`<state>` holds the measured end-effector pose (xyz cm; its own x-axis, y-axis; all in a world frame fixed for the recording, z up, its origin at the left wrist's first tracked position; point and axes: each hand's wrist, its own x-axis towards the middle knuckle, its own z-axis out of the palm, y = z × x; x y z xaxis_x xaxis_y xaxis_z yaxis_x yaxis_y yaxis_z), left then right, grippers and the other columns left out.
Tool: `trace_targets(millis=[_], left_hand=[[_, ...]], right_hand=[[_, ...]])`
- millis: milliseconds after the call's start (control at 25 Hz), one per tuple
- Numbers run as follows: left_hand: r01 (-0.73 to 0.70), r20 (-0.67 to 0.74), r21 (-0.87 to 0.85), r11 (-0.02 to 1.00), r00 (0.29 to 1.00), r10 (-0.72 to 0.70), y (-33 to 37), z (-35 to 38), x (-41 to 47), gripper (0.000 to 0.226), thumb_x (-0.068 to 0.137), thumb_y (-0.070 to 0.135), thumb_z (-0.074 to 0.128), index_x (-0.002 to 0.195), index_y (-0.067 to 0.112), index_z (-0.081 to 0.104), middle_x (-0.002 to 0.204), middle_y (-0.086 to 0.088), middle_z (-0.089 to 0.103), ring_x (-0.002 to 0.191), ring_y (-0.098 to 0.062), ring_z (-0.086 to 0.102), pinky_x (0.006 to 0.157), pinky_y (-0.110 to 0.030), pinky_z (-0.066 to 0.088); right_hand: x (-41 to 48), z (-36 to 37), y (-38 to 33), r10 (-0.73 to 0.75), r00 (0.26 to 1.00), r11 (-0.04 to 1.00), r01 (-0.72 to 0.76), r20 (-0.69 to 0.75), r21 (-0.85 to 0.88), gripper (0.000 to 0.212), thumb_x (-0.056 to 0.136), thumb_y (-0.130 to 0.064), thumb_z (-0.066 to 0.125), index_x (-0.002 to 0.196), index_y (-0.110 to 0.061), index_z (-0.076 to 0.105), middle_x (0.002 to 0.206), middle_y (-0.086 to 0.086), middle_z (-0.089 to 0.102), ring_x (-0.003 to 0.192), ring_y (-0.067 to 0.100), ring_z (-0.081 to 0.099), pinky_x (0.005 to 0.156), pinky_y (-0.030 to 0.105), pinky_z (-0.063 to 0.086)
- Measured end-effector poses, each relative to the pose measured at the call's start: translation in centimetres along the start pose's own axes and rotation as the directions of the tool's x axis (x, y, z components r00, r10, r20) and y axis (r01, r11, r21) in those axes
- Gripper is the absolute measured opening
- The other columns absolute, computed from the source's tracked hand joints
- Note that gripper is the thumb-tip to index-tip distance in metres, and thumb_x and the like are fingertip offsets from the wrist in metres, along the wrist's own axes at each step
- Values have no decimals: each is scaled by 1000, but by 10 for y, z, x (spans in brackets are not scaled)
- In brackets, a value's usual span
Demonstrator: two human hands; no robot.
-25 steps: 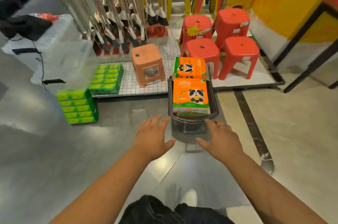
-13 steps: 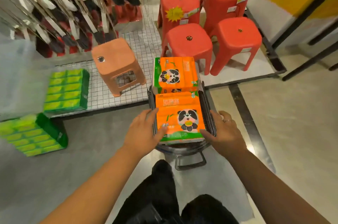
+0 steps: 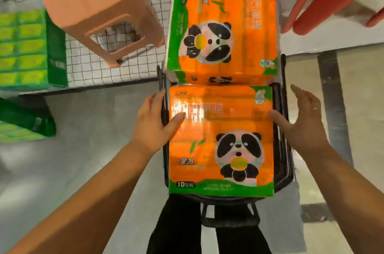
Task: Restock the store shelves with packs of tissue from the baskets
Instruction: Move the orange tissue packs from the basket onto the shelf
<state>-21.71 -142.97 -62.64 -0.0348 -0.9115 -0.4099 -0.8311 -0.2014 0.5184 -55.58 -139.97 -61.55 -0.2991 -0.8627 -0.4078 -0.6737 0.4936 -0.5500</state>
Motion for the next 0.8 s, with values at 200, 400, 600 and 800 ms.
trace_targets(millis=[200,400,600,800], left_hand=[[2,26,-351,936,1000,7,-29,36,28,96,68,81,54,146,36,22,147,0,28,137,-14,31,113,-42,31],[188,181,-620,762,979,-93,-34,39,33,107,59,78,69,146,38,21,147,2,38,131,-23,46,98,-53,47],[237,239,-698,676,967,-93,-21,38,34,120,48,73,78,143,37,15,121,30,54,113,-3,60,83,-26,55],[257,276,-715,650,958,-76,-16,33,42,127,40,73,81,143,44,11,126,18,53,110,-9,63,81,-30,56]], right_hand=[[37,29,41,-96,987,979,70,127,193,110,56,-94,45,147,-37,22,153,10,16,135,14,25,103,21,29],[45,39,54,-163,973,909,83,165,407,90,57,-89,57,134,-64,19,146,-11,28,139,24,34,109,55,36],[58,31,55,-195,925,855,-4,327,519,116,50,-79,74,146,-51,15,150,-8,37,133,16,45,98,42,50],[57,30,45,-211,907,819,-41,366,572,115,57,-69,78,148,-33,19,143,-7,46,126,15,53,89,33,56]])
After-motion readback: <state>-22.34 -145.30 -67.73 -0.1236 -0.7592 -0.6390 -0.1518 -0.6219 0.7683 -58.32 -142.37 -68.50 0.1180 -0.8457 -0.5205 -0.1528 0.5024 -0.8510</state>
